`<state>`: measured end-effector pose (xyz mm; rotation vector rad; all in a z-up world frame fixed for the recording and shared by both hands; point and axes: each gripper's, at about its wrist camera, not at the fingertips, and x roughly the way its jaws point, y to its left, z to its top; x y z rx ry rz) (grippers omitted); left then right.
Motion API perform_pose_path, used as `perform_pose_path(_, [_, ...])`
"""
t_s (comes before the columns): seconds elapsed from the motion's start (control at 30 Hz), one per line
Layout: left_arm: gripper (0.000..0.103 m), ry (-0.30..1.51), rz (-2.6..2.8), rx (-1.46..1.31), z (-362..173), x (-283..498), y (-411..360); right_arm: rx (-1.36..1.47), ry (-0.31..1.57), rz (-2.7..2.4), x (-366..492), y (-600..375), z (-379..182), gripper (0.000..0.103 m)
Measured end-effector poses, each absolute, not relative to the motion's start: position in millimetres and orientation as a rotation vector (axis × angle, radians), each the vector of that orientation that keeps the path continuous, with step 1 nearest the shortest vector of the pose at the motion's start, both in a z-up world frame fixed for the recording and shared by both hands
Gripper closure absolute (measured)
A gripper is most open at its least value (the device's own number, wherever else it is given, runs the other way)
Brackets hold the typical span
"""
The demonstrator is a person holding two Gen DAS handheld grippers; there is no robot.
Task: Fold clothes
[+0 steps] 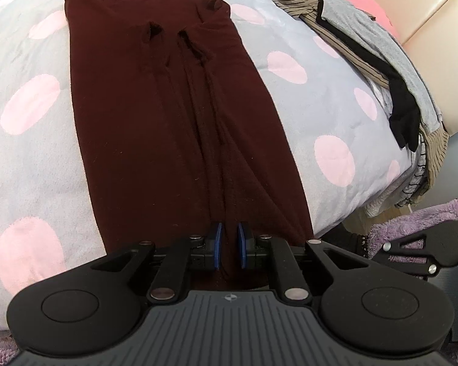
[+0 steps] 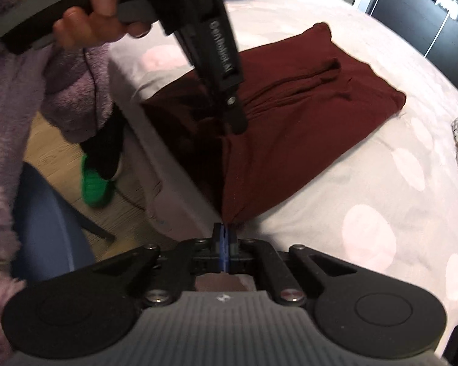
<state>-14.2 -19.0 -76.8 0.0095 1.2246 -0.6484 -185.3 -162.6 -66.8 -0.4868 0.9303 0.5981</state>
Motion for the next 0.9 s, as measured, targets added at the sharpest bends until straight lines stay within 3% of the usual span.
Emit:
perform_pose_path(0.17, [0.09,1.205,-0.661,-0.067,-64,-17,-7,-0.53,0.941,0.534,-190,-159,-66,0.097])
perform_pose_path(0.23, [0.081,1.198,-0.659,-0.11,-61,-18,-2,-0.534,0.888,0.493,-191,-158,-60,0.08])
perform_pose_path(0.27, [0.07,1.2,-0.66,-0.14,-61,-18,0,-0.538,0.858,0.482,-193,-157,-57,0.062])
perform_pose_path(0.3, [0.062,1.206,-0.663,-0.169,-61,-18,1,-0.542,0.827,0.479,-193,-154,-54,0.06])
perform_pose_path(0.53, [0.064,1.267,-0.669,-0.185,-74,-17,-8,-0.674,0.747,0.473,-179,-121,-71,0.062])
perform_pose_path(0.67, [0.079,1.28,-0.659,-0.147,-78,-17,-12,-0.806,0.723,0.456,-171,-107,-91,0.062])
perform_pose_path(0.7, [0.085,1.284,-0.658,-0.148,-79,-17,-12,-0.828,0.716,0.45,-171,-105,-92,0.065])
perform_pose_path(0.77, [0.091,1.287,-0.666,-0.166,-80,-16,-10,-0.843,0.706,0.412,-172,-107,-90,0.087])
perform_pose_path(0.8, [0.094,1.286,-0.68,-0.184,-79,-16,-10,-0.825,0.709,0.394,-172,-110,-85,0.093])
perform_pose_path(0.9, [0.095,1.273,-0.745,-0.224,-73,-18,-11,-0.782,0.712,0.338,-176,-120,-69,0.093])
